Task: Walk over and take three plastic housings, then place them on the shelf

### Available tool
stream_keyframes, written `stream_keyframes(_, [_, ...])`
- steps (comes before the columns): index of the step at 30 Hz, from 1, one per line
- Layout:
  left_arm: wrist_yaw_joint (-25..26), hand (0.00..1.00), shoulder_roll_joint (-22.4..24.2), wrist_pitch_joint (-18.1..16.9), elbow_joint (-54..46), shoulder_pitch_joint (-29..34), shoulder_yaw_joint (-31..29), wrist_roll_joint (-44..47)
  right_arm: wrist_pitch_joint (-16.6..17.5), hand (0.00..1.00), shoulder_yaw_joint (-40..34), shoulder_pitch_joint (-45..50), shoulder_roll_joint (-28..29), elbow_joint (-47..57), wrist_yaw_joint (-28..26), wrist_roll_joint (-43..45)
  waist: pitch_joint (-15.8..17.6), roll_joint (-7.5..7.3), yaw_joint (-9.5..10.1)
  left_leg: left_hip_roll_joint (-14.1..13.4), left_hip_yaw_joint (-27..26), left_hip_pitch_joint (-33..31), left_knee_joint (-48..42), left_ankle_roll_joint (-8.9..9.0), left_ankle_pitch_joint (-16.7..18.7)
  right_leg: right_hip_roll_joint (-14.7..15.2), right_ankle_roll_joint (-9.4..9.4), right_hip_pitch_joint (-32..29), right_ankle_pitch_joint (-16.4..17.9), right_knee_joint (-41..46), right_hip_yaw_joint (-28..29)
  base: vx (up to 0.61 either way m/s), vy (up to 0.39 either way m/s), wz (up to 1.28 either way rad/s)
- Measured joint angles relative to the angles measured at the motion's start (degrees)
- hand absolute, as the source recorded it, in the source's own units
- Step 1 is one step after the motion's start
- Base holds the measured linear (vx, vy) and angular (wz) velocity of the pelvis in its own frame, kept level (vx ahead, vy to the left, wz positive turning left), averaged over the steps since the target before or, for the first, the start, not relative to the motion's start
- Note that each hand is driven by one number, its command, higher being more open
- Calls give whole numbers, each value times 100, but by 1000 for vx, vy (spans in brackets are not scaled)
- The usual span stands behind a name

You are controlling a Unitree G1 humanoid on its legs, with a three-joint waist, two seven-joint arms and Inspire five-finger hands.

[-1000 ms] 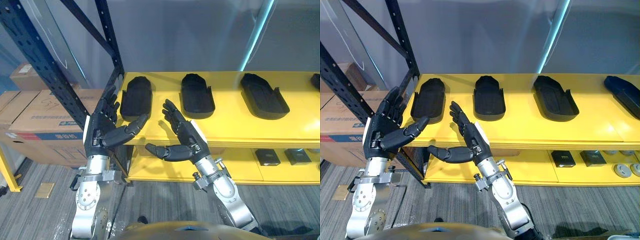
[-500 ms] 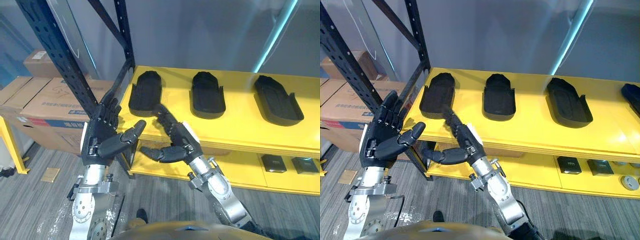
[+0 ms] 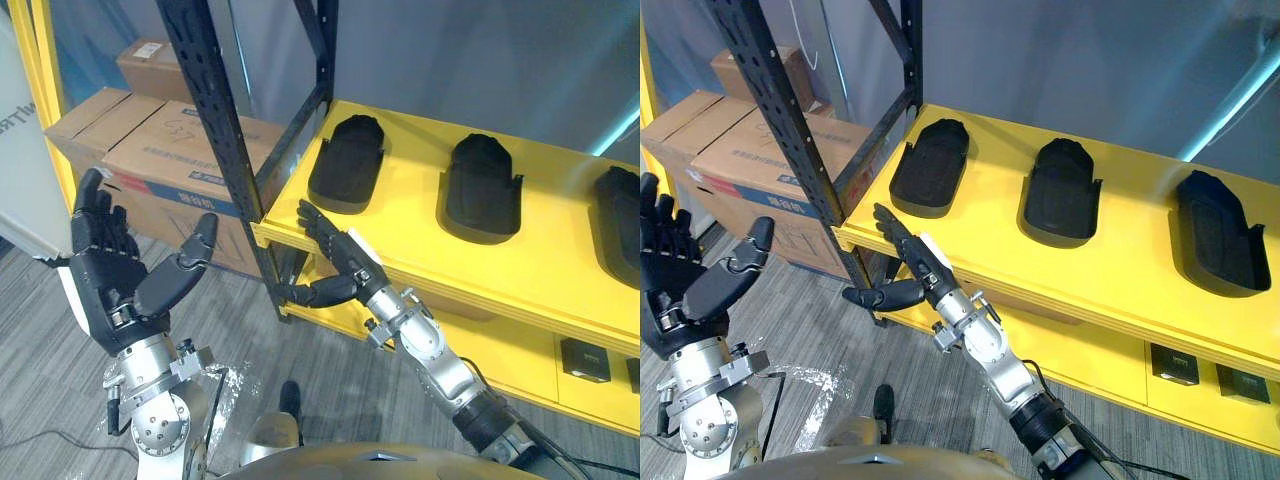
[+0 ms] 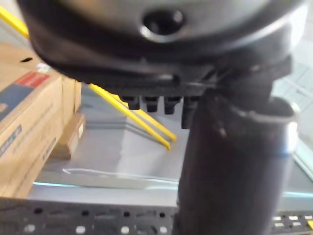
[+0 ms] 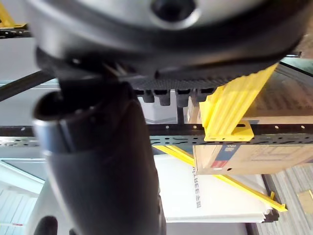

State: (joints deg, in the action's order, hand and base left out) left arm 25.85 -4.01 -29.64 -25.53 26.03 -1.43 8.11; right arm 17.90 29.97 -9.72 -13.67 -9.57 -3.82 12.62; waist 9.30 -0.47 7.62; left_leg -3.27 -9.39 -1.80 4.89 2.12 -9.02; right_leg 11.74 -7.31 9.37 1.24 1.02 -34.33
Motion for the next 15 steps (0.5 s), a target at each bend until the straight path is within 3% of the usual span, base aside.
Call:
stream_keyframes(4, [761,100,183,121,270,147,-69,-228,66,100,-234,-251,312,-238,419,-70,118,-19,16,20,50,-73,-5,-20,-28,5,-1,-40,-3,3,-26,-9,12,7])
stream_keyframes(8, [1138,100,363,122,1028,137,-471,-188,135,100,-451,-462,466,-351,692,-177,263,-27,30,23,61,-85,-7,-17,-29,7,1,-52,-1,8,-26,0,0,0])
stream_keyframes(15, [821,100,486,144,2444,77,-573,-177,153,100,-750,-889,510,-441,882,-339,477,-13,147,16,78,-182,-11,-47,-62,23,13,-186,7,96,-20,0,0,0])
